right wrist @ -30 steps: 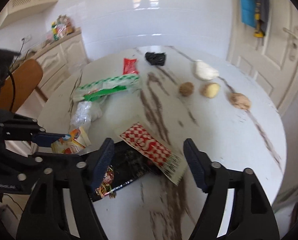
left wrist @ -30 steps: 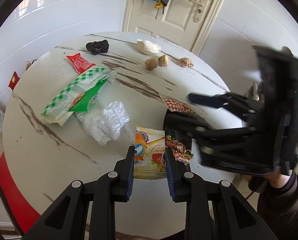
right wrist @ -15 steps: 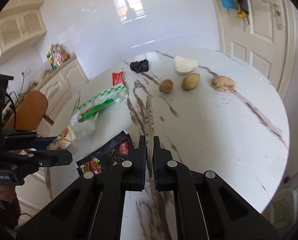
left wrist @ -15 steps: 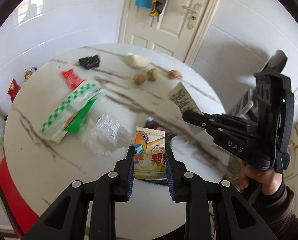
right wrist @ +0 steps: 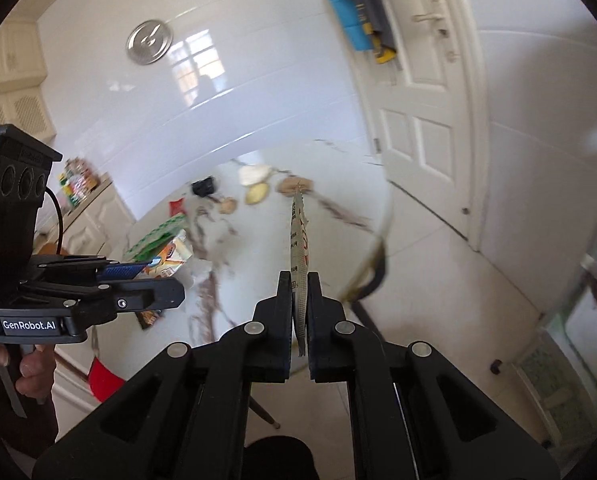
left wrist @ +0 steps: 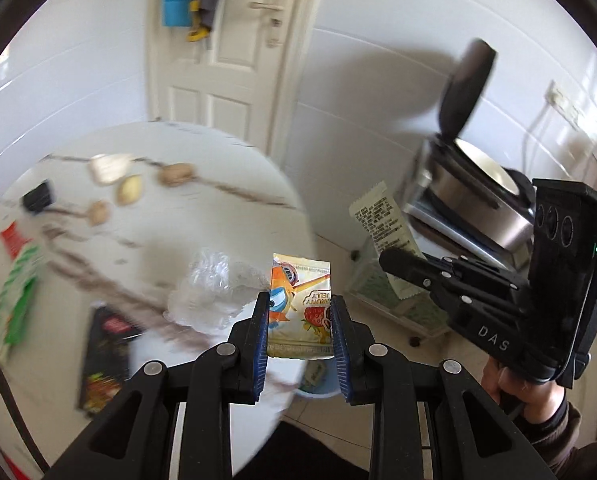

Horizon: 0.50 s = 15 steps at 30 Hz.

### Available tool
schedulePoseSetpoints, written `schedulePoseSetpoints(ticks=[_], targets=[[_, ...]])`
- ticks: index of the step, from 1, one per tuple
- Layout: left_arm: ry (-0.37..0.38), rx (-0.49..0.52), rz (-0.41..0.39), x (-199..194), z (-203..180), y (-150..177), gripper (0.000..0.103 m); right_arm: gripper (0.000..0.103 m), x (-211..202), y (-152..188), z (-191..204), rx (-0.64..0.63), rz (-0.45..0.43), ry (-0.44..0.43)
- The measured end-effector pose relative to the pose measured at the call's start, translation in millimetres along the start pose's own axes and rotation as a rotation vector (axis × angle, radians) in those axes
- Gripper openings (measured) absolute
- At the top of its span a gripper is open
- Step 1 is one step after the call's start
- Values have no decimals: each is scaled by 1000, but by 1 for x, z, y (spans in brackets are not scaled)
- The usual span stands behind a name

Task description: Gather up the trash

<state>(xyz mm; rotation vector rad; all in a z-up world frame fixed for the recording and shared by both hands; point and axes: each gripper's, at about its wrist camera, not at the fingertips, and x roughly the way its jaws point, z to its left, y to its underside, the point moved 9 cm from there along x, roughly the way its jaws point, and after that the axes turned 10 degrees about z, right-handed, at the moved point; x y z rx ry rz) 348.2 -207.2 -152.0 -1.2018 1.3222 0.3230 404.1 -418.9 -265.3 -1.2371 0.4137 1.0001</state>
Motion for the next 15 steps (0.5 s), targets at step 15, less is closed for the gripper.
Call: schedulePoseSetpoints(ticks=[15], targets=[[-77,-35,21,59,-9,-48,24,6,-26,55,-118,203,18,50]])
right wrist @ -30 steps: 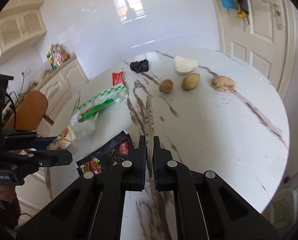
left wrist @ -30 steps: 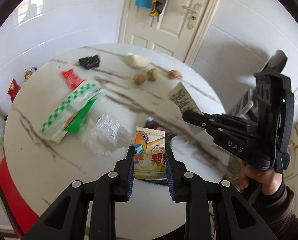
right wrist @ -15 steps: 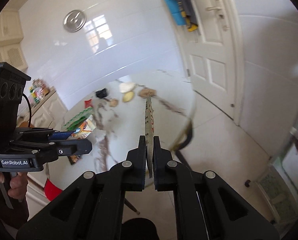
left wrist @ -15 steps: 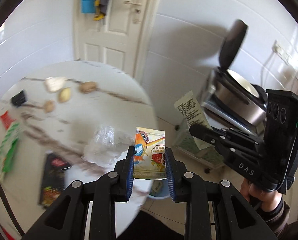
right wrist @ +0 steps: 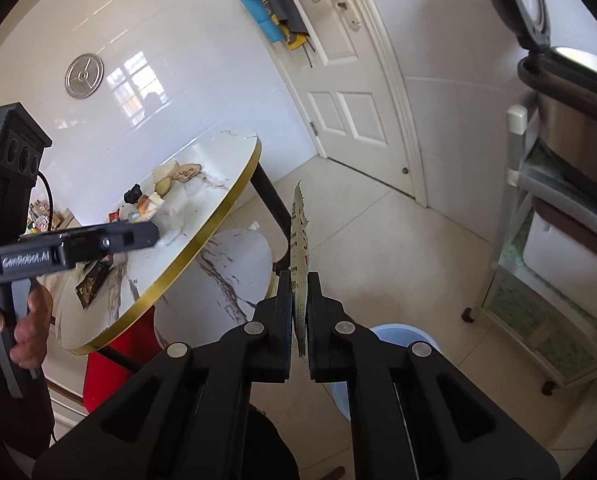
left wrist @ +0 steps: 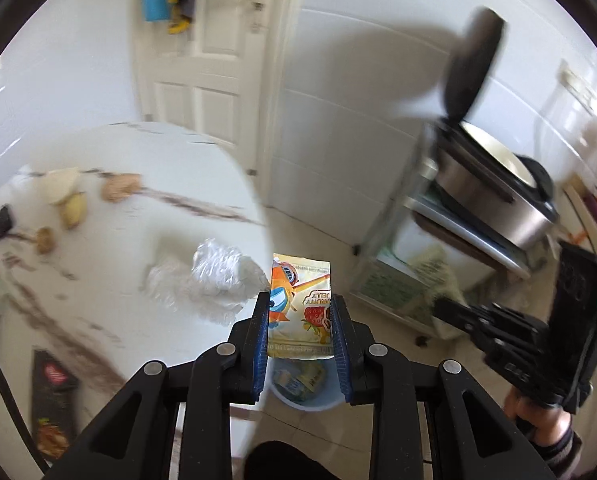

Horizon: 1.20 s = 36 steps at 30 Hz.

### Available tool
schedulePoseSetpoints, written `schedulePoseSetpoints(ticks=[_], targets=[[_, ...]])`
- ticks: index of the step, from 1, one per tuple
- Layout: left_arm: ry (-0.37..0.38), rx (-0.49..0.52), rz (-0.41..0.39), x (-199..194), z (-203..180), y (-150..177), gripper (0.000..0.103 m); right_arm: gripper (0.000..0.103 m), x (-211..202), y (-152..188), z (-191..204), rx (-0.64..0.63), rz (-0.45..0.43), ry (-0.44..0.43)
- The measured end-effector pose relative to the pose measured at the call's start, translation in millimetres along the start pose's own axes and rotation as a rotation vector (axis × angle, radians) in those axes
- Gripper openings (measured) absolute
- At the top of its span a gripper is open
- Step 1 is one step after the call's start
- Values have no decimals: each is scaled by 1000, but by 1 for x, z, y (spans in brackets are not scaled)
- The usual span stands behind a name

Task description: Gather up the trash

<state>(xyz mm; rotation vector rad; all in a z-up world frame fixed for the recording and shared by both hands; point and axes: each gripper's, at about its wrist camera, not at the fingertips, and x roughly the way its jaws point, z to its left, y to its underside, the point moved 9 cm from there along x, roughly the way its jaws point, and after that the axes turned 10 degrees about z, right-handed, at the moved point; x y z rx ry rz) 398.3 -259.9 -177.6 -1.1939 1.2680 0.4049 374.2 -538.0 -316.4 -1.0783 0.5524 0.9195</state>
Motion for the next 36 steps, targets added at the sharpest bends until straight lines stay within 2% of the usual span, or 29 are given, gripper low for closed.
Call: schedulePoseSetpoints(ticks=[4,10,13,15,16,20,22,23,24,25,32,36], targets=[[-111,-129,-23,-9,63,-1,24,6,11,-4,13,-22,2,-30],[-156,-256,-12,-14,120,14,26,6,30,-13,49,-80,20,-76],[-136,-275,2,-14,127,20,28,6,38,-18,71,-119,23,-85],[-106,-268,13,-12,124,20,45,6,40,-20,80,-131,22,-90],[-102,-257,15,-13,126,22,49,6,41,-21,81,-132,22,-89],[-117,-229,53,1,125,25,51,6,38,-18,79,-122,25,-69],[-116,-229,80,11,124,27,47,6,35,-17,74,-115,24,-60],[-137,-218,66,11,124,23,44,6,33,-15,73,-114,24,-56],[-143,-207,67,13,121,22,26,6,31,-15,71,-111,22,-50],[-132,-202,70,15,117,21,19,6,29,-14,69,-109,21,-48],[-123,-194,52,9,91,21,18,6,20,-8,43,-67,18,-28],[-69,-155,35,-3,65,21,18,6,18,-4,32,-52,17,-28]])
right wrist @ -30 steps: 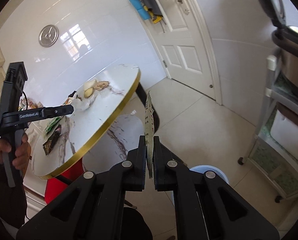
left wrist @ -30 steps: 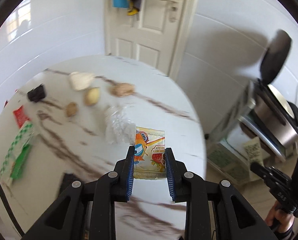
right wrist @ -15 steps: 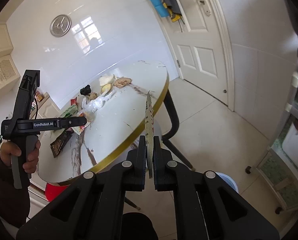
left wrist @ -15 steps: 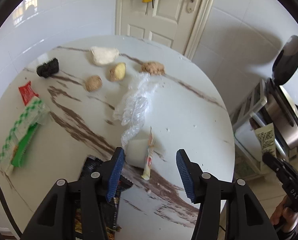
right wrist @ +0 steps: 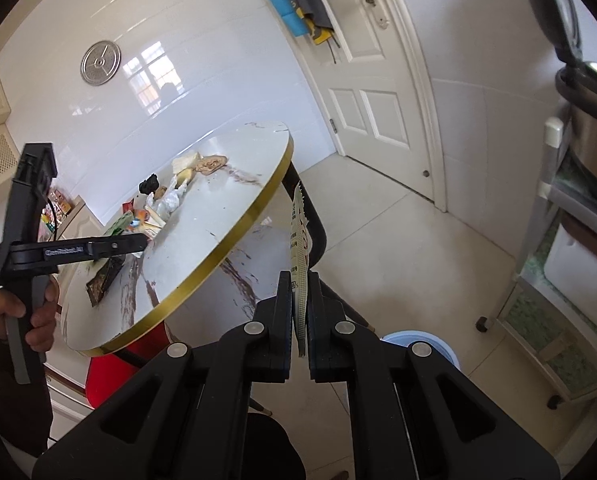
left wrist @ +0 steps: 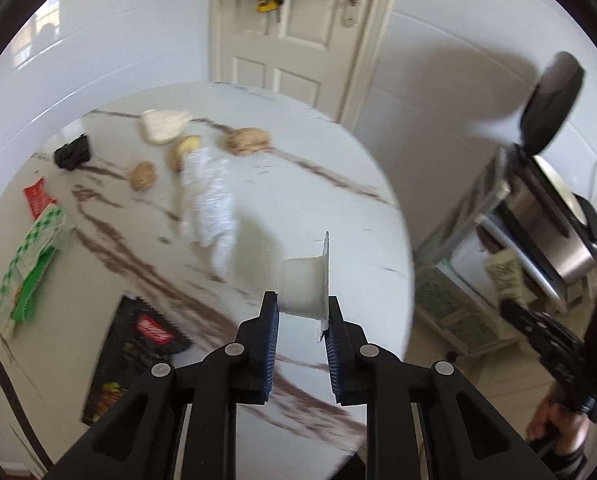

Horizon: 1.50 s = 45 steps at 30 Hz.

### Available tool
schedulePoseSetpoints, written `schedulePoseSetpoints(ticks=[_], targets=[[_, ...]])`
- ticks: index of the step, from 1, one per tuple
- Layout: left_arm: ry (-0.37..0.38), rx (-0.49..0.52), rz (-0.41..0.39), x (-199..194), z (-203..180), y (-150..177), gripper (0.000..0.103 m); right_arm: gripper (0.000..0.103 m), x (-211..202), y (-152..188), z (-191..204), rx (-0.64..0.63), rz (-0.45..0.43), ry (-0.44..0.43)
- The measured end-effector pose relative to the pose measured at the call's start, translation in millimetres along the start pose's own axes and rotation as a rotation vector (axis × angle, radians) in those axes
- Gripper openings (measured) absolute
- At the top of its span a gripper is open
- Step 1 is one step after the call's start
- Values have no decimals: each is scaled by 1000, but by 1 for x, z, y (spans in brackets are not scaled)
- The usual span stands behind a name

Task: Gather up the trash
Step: 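Carry the cup and straw to the blue bin and open both tools, then move both tools back toward the table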

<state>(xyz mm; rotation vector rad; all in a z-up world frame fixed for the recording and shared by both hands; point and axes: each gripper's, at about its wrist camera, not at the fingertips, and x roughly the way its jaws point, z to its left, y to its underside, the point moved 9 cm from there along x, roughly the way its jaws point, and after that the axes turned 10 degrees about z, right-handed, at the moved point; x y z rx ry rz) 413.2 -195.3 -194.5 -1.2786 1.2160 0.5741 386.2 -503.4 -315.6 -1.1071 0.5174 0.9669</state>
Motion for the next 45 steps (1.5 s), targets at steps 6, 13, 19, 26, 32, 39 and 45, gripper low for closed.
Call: schedulePoseSetpoints(ticks=[6,13,19,26,32,39,45], targets=[[111,181,52,12,-81,10,18,6,1,9,-23,34,15,23],[135,282,134,54,-128,12,18,20,4,23,-52,70,47,71],[139,319,194,92,-148,7,18,36,-10,27,-73,113,38,99],[105,344,206,130,-168,-5,68,45,-33,26,-80,127,11,135],[89,363,179,117,-173,3,68,46,-41,26,-74,128,4,135],[38,323,47,54,-137,17,68,48,-48,18,-35,60,-12,111],[-120,231,-61,8,-60,35,81,56,-43,11,22,-28,-23,79]])
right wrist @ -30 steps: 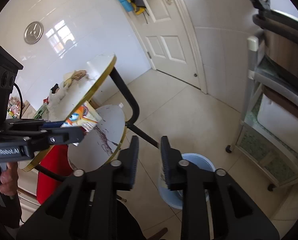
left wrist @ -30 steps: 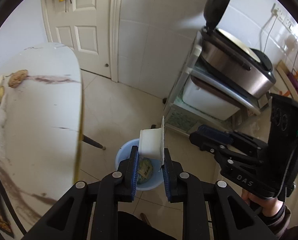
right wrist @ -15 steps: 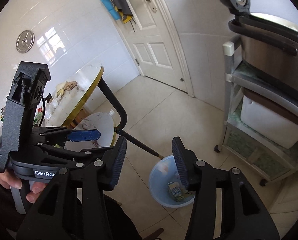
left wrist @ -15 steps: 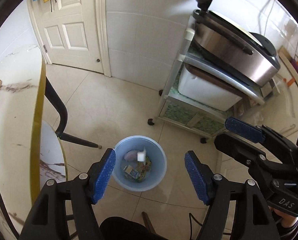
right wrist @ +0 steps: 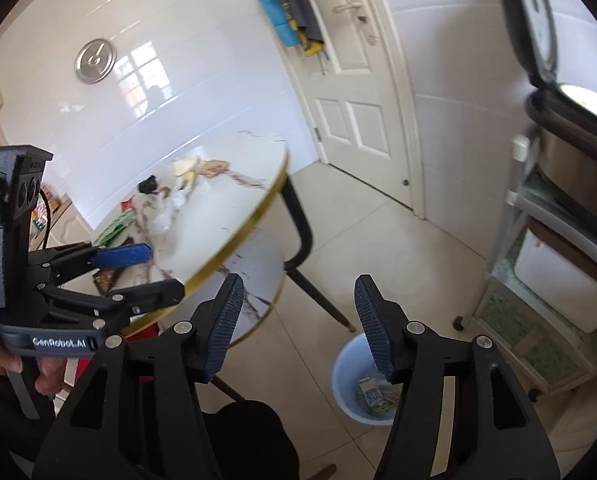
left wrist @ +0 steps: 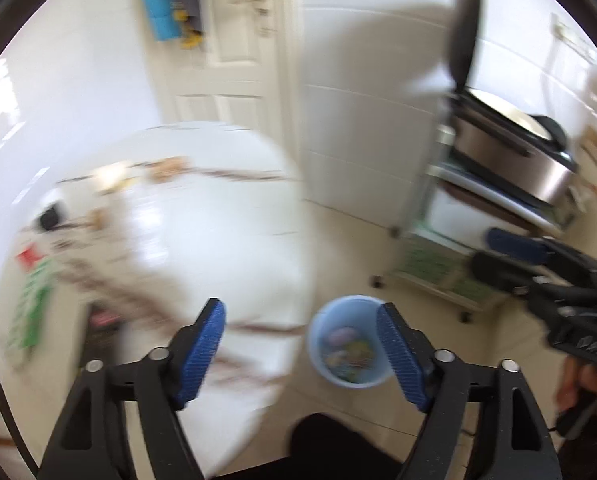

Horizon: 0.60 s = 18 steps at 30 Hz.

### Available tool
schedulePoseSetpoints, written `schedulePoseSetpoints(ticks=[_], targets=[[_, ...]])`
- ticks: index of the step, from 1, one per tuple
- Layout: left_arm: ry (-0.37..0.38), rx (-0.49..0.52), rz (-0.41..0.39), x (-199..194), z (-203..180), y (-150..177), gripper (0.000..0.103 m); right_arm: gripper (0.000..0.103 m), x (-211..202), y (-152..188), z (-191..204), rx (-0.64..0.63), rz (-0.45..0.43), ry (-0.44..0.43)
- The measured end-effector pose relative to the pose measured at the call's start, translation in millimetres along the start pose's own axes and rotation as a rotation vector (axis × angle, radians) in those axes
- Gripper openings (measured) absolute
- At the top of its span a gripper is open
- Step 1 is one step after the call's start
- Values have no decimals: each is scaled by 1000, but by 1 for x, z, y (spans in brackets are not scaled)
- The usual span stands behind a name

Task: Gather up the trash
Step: 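Move both tools back toward the table, then grasp the black snack wrapper with the left tool while the right tool grasps the clear plastic bag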

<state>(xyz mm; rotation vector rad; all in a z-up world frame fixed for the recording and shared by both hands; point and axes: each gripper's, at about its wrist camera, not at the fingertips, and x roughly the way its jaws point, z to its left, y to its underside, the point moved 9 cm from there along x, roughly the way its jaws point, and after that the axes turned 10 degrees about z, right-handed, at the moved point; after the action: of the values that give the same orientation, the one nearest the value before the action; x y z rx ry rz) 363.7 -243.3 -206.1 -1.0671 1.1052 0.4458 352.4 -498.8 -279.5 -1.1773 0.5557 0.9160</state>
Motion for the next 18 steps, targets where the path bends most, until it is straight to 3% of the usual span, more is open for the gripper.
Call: schedulePoseSetpoints(ticks=[6,9,12,14,16,18], targets=[[-130,-146,60,10,85,40,82,60,12,-3,58,-81,19,-35],[-144,-185,94,23,101,48,82,60,19,-8,81,-115,34,-39],[-112,-185,86,28,103,48,79,60,28,-15,99,-148,48,-38],[-88,-187,76,29,106,45,63,60,34,-20,110,-160,58,-39],[-57,-202,64,29,114,45,35,71,41,-26,120,-173,65,-35],[-42,-217,60,29,128,47,22,76,49,-32,130,-190,68,-34]])
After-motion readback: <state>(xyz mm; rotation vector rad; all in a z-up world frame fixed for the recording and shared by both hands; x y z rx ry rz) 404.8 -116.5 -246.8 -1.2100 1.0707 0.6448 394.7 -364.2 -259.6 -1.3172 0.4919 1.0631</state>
